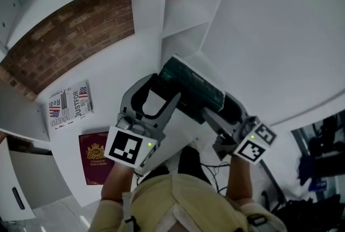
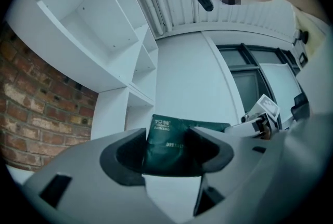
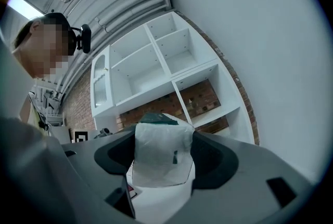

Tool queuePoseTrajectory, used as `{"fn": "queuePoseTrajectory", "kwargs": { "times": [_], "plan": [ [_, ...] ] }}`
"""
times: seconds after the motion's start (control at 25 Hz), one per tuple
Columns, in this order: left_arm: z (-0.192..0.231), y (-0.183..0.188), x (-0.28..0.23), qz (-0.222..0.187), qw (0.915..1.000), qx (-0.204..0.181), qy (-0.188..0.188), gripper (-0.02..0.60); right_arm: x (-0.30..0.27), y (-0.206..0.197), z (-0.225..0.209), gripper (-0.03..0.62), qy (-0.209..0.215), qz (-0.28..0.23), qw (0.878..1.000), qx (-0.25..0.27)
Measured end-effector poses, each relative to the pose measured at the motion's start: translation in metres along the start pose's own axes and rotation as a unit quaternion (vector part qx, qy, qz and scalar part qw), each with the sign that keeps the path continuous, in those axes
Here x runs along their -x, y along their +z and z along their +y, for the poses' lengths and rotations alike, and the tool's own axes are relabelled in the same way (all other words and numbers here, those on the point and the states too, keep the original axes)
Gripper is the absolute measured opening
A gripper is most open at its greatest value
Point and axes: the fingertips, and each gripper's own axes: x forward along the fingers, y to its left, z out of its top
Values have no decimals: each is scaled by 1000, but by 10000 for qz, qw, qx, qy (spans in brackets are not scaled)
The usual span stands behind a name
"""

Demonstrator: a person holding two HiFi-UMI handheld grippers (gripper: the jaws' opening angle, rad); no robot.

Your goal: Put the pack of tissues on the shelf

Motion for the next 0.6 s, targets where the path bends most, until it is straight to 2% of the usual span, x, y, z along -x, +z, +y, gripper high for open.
{"fn": "queuePoseTrajectory", "kwargs": {
  "times": [0.24, 0.6],
  "plan": [
    [14, -12, -30, 88, 9988, -233, 419, 250, -21, 11, -35, 318, 280, 87, 9996, 52],
    [24, -10, -86, 30, 9938, -462, 1007, 249, -44, 43, -92, 318, 851, 153, 9963, -4]
  ]
}}
